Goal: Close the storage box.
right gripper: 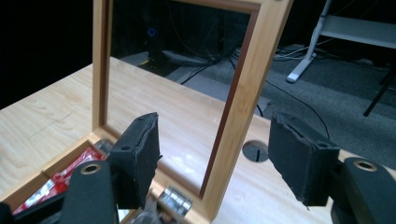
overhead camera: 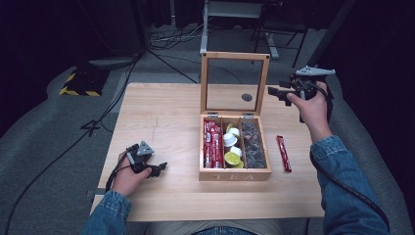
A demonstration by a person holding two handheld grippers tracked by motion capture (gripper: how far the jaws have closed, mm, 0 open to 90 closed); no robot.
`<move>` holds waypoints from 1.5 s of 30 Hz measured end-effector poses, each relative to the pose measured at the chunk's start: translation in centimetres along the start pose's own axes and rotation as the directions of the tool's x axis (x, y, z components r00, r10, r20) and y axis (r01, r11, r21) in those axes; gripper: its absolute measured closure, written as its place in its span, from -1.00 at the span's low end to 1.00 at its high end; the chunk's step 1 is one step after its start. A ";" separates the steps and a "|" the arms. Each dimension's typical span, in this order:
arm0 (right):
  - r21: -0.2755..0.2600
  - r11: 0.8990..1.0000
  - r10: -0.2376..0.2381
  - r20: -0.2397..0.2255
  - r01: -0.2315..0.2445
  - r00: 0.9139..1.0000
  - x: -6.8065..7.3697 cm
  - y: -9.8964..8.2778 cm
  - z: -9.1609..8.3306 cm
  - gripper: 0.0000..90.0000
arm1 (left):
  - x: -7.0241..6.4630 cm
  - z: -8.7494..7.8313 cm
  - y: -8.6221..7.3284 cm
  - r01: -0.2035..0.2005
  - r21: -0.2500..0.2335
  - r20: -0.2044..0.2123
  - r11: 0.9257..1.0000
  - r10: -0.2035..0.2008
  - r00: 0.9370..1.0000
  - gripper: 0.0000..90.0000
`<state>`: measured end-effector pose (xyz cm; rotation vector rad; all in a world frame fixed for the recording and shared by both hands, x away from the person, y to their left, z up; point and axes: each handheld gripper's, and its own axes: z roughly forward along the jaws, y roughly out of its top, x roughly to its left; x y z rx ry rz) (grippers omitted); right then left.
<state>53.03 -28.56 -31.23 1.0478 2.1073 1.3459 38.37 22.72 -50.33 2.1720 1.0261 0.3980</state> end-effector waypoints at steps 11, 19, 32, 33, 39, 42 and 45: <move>-0.036 0.999 0.002 -0.007 -0.003 1.000 -2.1 2.0 4.1 -0.23 | 0.0 0.0 0.0 -0.002 0.000 0.001 1.000 0.002 1.000 -0.53; -0.026 1.000 -0.005 0.001 0.005 1.000 -3.4 3.5 6.1 -0.23 | 0.1 0.0 0.0 -0.001 0.000 0.011 1.000 0.001 1.000 -0.54; 0.003 1.000 -0.017 -0.038 0.017 0.999 -3.8 4.0 8.2 -0.22 | 0.2 0.1 0.1 -0.005 0.004 0.013 1.000 0.005 1.000 -0.54; 0.000 1.000 -0.016 -0.048 0.016 0.999 -3.8 4.0 8.2 -0.22 | 0.2 0.1 0.1 -0.004 0.004 0.013 1.000 0.004 1.000 -0.54; -0.002 1.000 -0.023 -0.076 0.023 0.997 -3.7 4.2 8.2 -0.15 | 0.2 0.1 0.1 -0.004 0.004 0.013 1.000 0.004 1.000 -0.54; -0.008 0.999 -0.033 -0.069 0.032 0.997 -3.4 4.3 7.9 -0.13 | 0.2 0.1 0.1 -0.003 0.003 0.013 1.000 0.003 1.000 -0.54; -0.015 0.999 -0.036 -0.066 0.035 0.997 -3.1 4.4 7.4 -0.12 | 0.2 0.1 0.1 -0.003 0.004 0.013 1.000 0.003 1.000 -0.54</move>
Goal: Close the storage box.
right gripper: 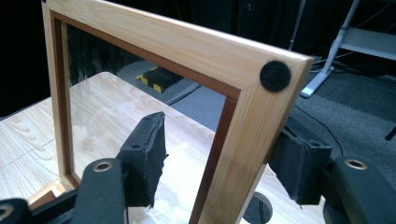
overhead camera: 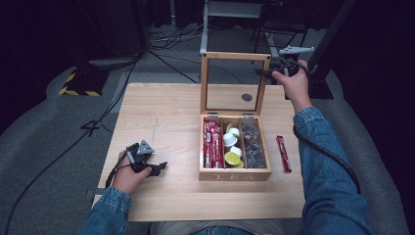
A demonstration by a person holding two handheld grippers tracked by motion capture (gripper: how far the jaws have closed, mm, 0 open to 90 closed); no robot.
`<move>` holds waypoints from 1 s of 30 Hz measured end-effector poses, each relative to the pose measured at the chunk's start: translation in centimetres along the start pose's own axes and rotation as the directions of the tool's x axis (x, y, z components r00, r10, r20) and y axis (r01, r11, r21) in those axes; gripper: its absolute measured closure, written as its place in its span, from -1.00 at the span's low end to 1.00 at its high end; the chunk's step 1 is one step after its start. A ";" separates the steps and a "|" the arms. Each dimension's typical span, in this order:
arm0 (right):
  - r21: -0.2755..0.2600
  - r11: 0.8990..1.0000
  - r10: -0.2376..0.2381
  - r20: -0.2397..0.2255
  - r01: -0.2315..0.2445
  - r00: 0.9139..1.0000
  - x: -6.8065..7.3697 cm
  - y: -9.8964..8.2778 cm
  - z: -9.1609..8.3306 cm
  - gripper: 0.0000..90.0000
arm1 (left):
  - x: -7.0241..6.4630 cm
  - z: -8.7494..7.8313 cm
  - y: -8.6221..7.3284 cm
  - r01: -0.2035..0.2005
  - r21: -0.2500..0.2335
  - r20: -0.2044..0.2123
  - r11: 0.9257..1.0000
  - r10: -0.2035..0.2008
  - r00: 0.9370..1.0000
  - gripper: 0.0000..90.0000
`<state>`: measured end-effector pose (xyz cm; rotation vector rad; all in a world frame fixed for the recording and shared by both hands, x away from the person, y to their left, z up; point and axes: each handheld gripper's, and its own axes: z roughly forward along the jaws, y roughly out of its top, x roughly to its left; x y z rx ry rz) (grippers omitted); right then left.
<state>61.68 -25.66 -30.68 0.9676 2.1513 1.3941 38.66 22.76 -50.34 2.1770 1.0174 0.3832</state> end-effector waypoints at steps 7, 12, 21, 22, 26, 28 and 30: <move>-0.018 0.999 -0.039 0.006 0.039 0.999 1.5 0.0 -2.0 -0.09 | 0.1 0.1 0.1 -0.009 0.002 -0.002 1.000 0.009 1.000 -0.55; -0.041 0.997 -0.063 0.003 0.064 0.998 2.8 -0.1 -4.0 -0.07 | 0.0 0.1 0.2 -0.007 0.002 -0.011 1.000 0.007 1.000 -0.56; -0.022 0.994 -0.104 0.010 0.105 0.994 5.2 -0.5 -7.2 0.11 | 0.0 0.2 0.3 -0.001 0.003 -0.005 1.000 0.001 1.000 -0.56; -0.019 0.994 -0.104 0.008 0.104 0.995 5.4 -0.6 -7.5 0.11 | 0.0 0.2 0.3 -0.002 0.003 -0.005 1.000 0.002 1.000 -0.56; -0.015 0.994 -0.111 0.002 0.111 0.994 6.0 -1.0 -8.5 0.17 | 0.0 0.2 0.3 0.000 0.003 -0.007 1.000 0.000 1.000 -0.55; -0.008 0.994 -0.112 0.003 0.112 0.994 6.2 -1.2 -8.9 0.18 | 0.0 0.2 0.3 0.000 0.003 -0.007 1.000 0.000 1.000 -0.55; 0.018 0.992 -0.124 0.004 0.124 0.992 6.4 -1.5 -9.4 0.18 | 0.0 0.3 0.3 0.001 0.003 -0.007 1.000 -0.001 1.000 -0.55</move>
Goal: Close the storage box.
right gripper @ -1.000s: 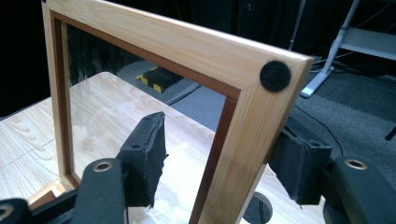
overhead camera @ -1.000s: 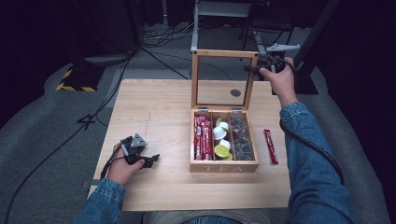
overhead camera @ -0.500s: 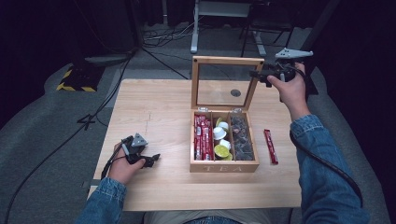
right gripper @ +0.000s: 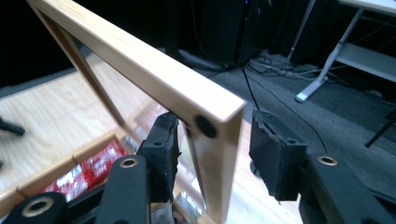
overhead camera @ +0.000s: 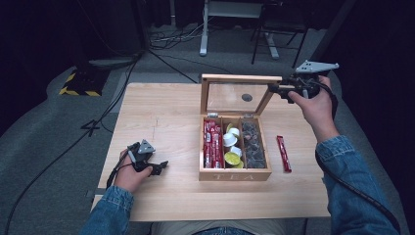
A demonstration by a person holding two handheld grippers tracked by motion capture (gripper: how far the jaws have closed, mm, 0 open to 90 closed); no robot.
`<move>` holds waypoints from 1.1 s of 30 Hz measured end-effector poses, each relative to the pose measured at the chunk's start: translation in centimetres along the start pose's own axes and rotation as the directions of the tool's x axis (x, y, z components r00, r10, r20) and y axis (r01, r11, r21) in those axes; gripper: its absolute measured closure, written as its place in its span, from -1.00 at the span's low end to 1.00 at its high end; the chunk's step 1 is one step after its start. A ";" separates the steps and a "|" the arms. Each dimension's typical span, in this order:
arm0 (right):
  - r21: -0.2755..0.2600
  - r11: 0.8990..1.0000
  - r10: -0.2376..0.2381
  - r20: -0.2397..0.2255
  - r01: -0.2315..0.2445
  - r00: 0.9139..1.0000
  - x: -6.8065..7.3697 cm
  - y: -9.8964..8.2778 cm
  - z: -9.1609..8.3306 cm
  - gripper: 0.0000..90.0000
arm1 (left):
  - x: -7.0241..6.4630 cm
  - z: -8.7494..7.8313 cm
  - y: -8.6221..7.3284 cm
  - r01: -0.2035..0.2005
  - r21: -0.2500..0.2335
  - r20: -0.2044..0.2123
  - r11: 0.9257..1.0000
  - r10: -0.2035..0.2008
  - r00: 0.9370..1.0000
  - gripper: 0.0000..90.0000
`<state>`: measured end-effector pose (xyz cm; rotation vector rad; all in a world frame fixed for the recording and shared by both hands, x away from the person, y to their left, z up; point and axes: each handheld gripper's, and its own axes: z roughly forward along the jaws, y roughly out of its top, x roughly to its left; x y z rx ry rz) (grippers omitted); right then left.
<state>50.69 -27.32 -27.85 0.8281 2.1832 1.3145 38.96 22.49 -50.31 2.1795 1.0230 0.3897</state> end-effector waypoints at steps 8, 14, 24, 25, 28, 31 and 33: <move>0.006 1.000 -0.007 -0.019 0.007 1.000 1.1 -1.2 -1.4 0.16 | 0.0 0.0 0.0 -0.006 -0.002 -0.002 1.000 0.006 1.000 -0.55; 0.031 0.999 -0.024 -0.026 0.025 0.999 2.2 -2.0 -2.3 0.15 | 0.0 0.0 0.0 -0.005 0.000 0.000 1.000 0.005 1.000 -0.55; 0.070 0.996 -0.059 -0.032 0.061 0.998 4.2 -3.5 -3.6 0.13 | 0.0 0.1 0.0 -0.003 -0.003 0.001 1.000 0.003 1.000 -0.55; 0.071 0.995 -0.062 -0.033 0.065 0.998 4.4 -3.7 -3.7 0.13 | 0.0 0.1 0.0 -0.001 -0.002 0.000 1.000 0.001 1.000 -0.55; 0.079 0.994 -0.067 -0.031 0.069 0.997 4.9 -4.2 -3.9 0.12 | 0.0 0.1 0.0 -0.003 -0.002 0.000 1.000 0.003 1.000 -0.56; 0.083 0.994 -0.073 -0.034 0.075 0.997 5.4 -4.7 -4.1 0.11 | 0.0 0.1 0.0 -0.004 0.000 -0.001 1.000 0.004 1.000 -0.56; 0.086 0.993 -0.075 -0.036 0.078 0.997 5.7 -5.1 -4.3 0.11 | 0.1 0.1 0.0 -0.005 0.000 -0.001 1.000 0.005 1.000 -0.55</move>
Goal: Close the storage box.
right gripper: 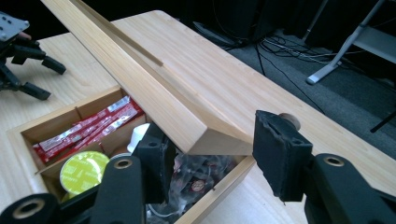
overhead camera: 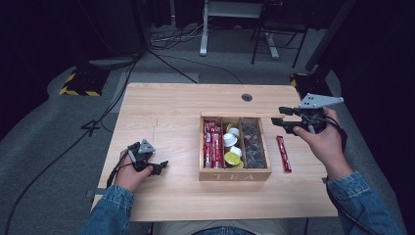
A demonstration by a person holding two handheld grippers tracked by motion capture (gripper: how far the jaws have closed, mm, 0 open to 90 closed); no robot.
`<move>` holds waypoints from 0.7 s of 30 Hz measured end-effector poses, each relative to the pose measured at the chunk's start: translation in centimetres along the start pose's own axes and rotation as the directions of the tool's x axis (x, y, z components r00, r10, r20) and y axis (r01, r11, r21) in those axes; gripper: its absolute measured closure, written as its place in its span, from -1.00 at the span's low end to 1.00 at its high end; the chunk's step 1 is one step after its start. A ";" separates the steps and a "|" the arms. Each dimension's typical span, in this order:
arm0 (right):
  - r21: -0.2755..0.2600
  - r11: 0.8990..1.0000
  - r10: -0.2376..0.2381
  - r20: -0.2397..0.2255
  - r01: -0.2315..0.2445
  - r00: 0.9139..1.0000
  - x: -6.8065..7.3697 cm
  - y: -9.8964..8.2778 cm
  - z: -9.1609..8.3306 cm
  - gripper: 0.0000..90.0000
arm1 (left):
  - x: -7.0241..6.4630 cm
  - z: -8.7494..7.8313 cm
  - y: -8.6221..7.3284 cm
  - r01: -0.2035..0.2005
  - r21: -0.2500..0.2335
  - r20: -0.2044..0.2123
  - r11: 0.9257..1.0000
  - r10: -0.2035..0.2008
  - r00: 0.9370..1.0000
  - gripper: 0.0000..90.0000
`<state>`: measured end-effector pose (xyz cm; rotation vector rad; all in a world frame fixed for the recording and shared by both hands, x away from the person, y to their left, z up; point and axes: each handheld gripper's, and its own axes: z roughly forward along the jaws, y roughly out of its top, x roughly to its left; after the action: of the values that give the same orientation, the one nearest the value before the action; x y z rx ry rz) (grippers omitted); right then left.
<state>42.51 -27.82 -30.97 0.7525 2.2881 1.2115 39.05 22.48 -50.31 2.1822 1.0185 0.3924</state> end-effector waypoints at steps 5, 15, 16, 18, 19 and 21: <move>0.008 1.000 -0.005 -0.005 0.005 1.000 1.0 -0.9 -0.3 0.09 | 0.0 0.0 0.0 0.000 0.000 0.001 1.000 0.000 1.000 -0.56; 0.019 1.000 -0.001 -0.003 0.001 1.000 2.6 -2.7 -0.7 0.06 | 0.0 0.0 0.0 0.001 -0.001 0.004 1.000 -0.001 1.000 -0.56; 0.021 1.000 0.003 -0.004 -0.003 1.000 2.7 -3.0 -0.7 0.06 | 0.0 0.1 0.0 0.003 -0.001 0.007 1.000 -0.003 1.000 -0.56; 0.022 1.000 0.005 -0.005 -0.005 1.000 3.0 -3.4 -0.7 0.06 | 0.1 0.0 0.0 0.001 -0.001 0.005 1.000 -0.001 1.000 -0.56; 0.022 1.000 0.006 -0.007 -0.005 1.000 3.1 -3.6 -0.7 0.06 | 0.0 0.1 0.0 0.003 -0.001 0.007 1.000 -0.003 1.000 -0.56; 0.024 1.000 0.009 -0.008 -0.009 1.000 3.3 -3.9 -0.7 0.06 | 0.0 0.1 0.0 0.003 -0.001 0.007 1.000 -0.003 1.000 -0.56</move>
<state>38.55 -27.96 -34.36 0.7686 2.3118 1.1953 39.11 22.48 -50.34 2.1789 1.0177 0.3838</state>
